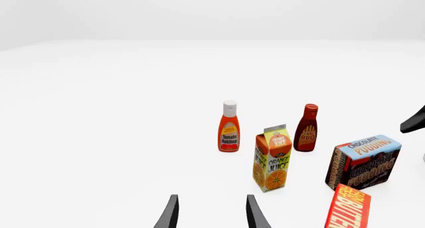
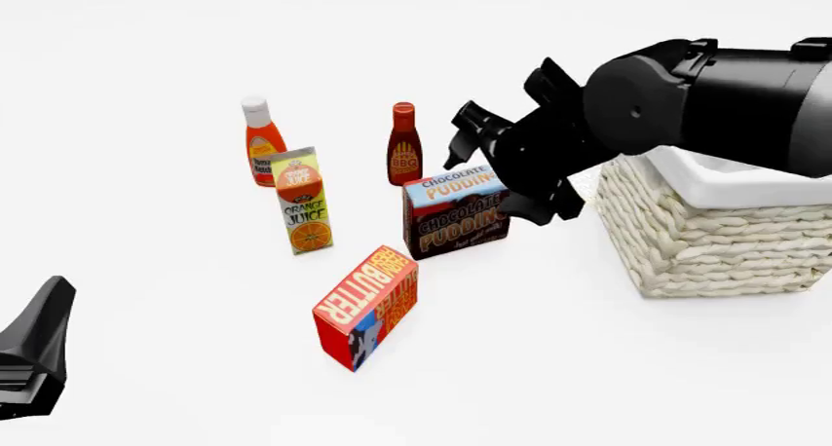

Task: Pick the butter and place it in the basket.

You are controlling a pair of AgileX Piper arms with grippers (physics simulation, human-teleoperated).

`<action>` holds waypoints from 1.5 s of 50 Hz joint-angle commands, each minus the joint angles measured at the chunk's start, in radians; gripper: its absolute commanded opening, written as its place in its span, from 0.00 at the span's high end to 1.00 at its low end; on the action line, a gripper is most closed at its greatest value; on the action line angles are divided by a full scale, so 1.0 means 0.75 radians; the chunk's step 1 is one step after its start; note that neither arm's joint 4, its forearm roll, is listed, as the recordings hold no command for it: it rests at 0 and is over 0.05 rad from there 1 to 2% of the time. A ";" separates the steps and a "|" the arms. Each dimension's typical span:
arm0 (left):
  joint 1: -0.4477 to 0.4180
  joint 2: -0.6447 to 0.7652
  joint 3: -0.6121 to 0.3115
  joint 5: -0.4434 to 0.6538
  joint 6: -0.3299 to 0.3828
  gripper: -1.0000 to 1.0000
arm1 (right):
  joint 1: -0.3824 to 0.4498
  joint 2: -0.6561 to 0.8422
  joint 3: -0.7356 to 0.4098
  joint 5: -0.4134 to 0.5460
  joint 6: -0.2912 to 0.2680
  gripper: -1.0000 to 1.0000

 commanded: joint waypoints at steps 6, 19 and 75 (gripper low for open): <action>0.000 0.000 0.000 0.000 0.000 0.00 | 0.024 0.084 -0.074 0.026 0.044 0.00; 0.000 0.000 0.000 0.000 0.000 0.00 | -0.004 0.119 -0.066 0.010 0.068 0.00; 0.000 0.000 0.000 0.000 0.000 0.00 | 0.090 0.281 -0.090 -0.016 0.178 0.00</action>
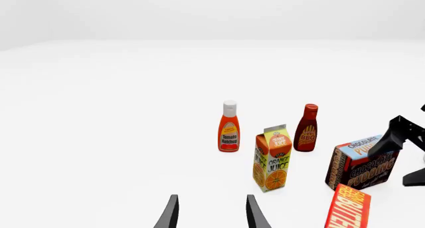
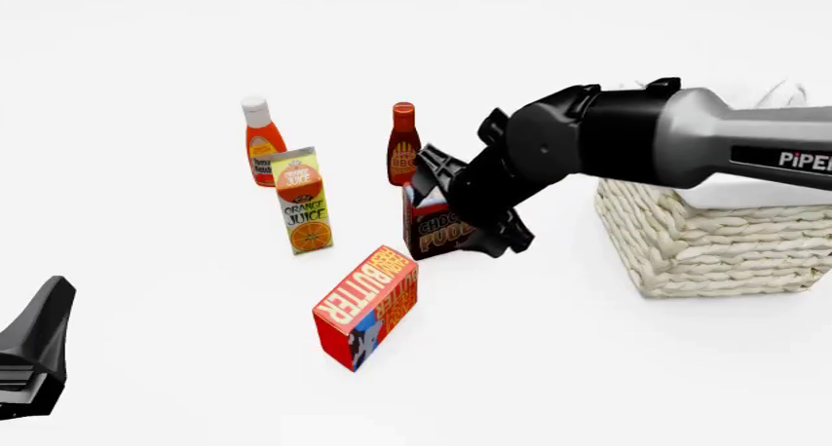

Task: Pick the butter and place it in the basket.

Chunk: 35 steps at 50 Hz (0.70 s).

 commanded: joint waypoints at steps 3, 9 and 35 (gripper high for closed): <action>0.000 0.000 0.000 0.000 0.000 0.00 | 0.023 0.036 -0.019 0.007 0.012 0.00; 0.000 0.000 0.000 0.000 0.000 0.00 | 0.020 0.056 -0.028 0.020 0.015 0.00; 0.000 0.000 0.000 0.000 0.000 0.00 | 0.082 0.114 -0.111 0.066 0.045 0.00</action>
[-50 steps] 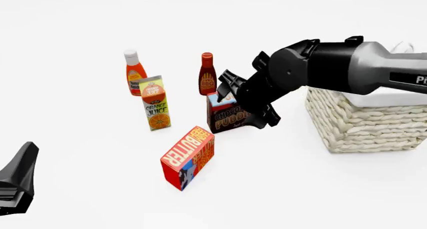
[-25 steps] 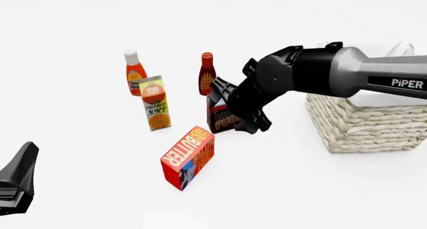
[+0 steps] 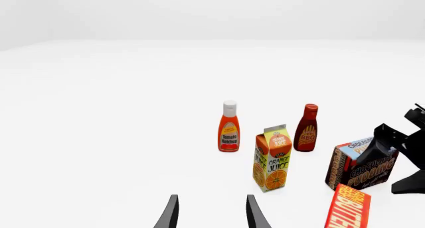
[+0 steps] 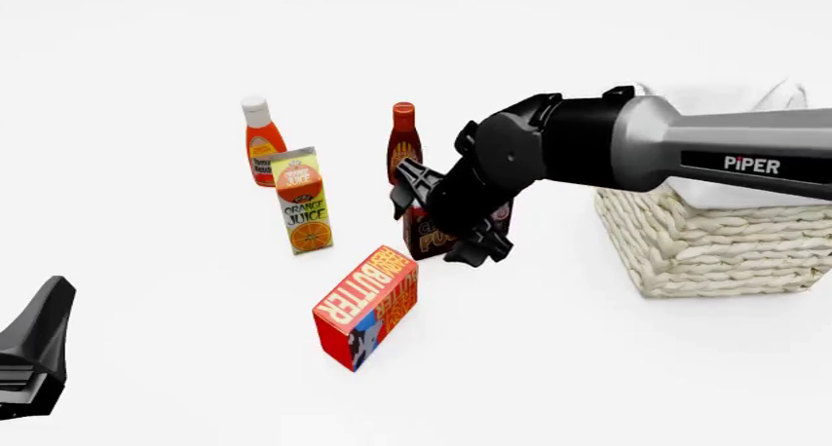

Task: Pick the butter and place it in the basket.

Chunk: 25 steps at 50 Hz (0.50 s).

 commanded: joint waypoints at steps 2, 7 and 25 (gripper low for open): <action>0.000 0.000 0.000 0.000 0.000 0.00 | 0.027 0.028 -0.041 0.024 0.009 0.00; 0.000 0.000 0.000 0.000 0.000 0.00 | 0.019 0.038 -0.049 0.027 0.005 0.00; 0.000 0.000 0.000 0.000 0.000 0.00 | 0.026 0.072 -0.067 0.024 0.024 0.00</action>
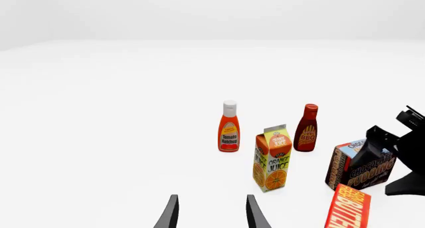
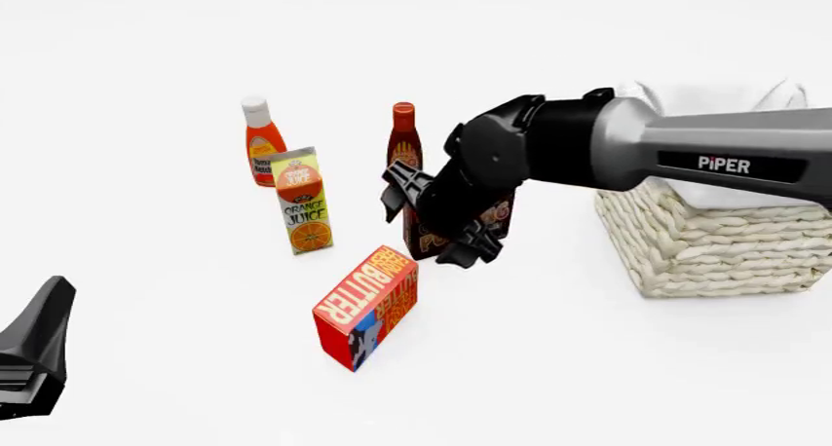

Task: Pick the butter and place it in the basket.

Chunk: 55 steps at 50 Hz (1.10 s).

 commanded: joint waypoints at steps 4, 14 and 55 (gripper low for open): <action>0.000 0.000 0.000 0.000 0.000 0.00 | 0.011 0.030 -0.017 -0.001 0.017 0.00; 0.000 0.000 0.000 0.000 0.000 0.00 | 0.028 0.067 -0.004 -0.028 0.048 0.00; 0.000 0.000 0.000 0.000 0.000 0.00 | 0.067 0.150 -0.038 -0.056 0.075 0.00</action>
